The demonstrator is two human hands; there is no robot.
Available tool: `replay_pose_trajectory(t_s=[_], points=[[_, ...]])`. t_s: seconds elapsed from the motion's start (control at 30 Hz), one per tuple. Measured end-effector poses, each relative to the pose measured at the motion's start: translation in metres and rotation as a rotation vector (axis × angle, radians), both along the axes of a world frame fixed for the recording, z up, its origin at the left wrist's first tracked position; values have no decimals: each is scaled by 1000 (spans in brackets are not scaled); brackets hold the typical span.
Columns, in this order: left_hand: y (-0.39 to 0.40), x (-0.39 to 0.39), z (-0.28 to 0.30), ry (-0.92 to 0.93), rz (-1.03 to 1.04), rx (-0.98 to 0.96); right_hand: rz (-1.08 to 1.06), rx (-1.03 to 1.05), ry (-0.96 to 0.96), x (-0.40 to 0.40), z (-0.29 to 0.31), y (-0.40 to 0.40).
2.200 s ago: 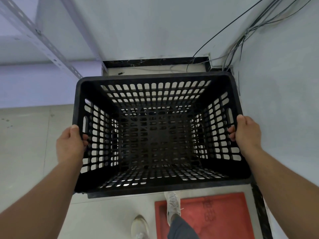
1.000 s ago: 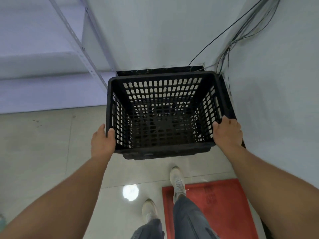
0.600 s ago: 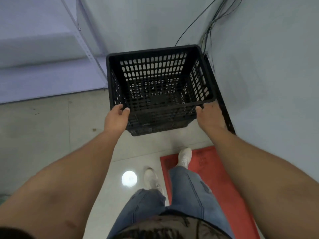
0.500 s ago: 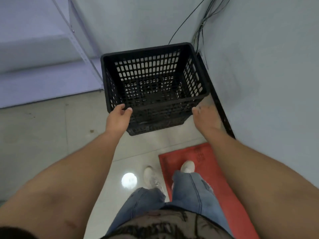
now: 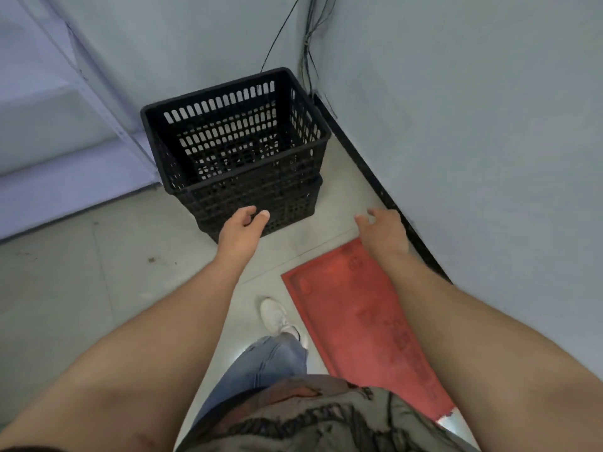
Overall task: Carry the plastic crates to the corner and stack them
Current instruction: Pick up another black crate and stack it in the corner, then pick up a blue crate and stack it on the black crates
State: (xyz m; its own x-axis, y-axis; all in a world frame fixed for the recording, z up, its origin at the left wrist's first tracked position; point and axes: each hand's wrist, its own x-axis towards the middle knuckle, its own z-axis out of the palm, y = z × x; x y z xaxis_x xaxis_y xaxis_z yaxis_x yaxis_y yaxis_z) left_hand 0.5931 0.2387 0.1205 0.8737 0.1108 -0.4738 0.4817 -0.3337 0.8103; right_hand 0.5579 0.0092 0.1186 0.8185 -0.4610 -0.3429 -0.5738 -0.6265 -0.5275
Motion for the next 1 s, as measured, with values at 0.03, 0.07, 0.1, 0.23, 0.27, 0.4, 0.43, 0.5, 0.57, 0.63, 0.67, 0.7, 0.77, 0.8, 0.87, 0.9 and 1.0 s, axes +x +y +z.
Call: replay_pose_trajectory(t_s=[0.03,0.07,0.1,0.23,0.27,0.4,0.43,0.5,0.57,0.63,0.67,0.7,0.77,0.8,0.87,0.9,1.0], points=[[-7,-16,5,4,-13,-21,-36,30,-28,-19,5,-4],[-14,-33,9,9,-34,-41,-79,62,-55,-38,6,-9],[-20,-51,13,12,-64,-52,-123,88,-73,-59,10,-13],[-43,-117,26,24,-168,-93,-298,195,-114,-142,26,-28],[-48,-130,29,29,-189,-100,-342,224,-127,-162,30,-31],[-65,-163,38,16,-305,-98,-472,298,-179,-225,34,-42],[-69,-168,42,18,-339,-105,-511,330,-196,-236,36,-44],[-76,-175,49,26,-413,-122,-588,369,-215,-258,42,-46],[-84,-179,57,37,-482,-144,-654,382,-244,-278,48,-46],[-92,-181,63,52,-559,-171,-740,377,-289,-295,53,-42],[-96,-183,64,63,-597,-185,-781,371,-308,-303,56,-38],[-99,-186,65,75,-637,-195,-820,362,-321,-311,59,-33],[-107,-193,66,102,-716,-216,-902,340,-339,-328,60,-26],[-111,-196,66,118,-753,-222,-947,332,-344,-337,60,-22],[-120,-206,64,139,-835,-220,-1032,317,-340,-359,59,-14],[-124,-211,63,140,-882,-215,-1062,303,-332,-371,59,-9],[-138,-234,57,132,-1036,-203,-1185,276,-352,-410,58,6]])
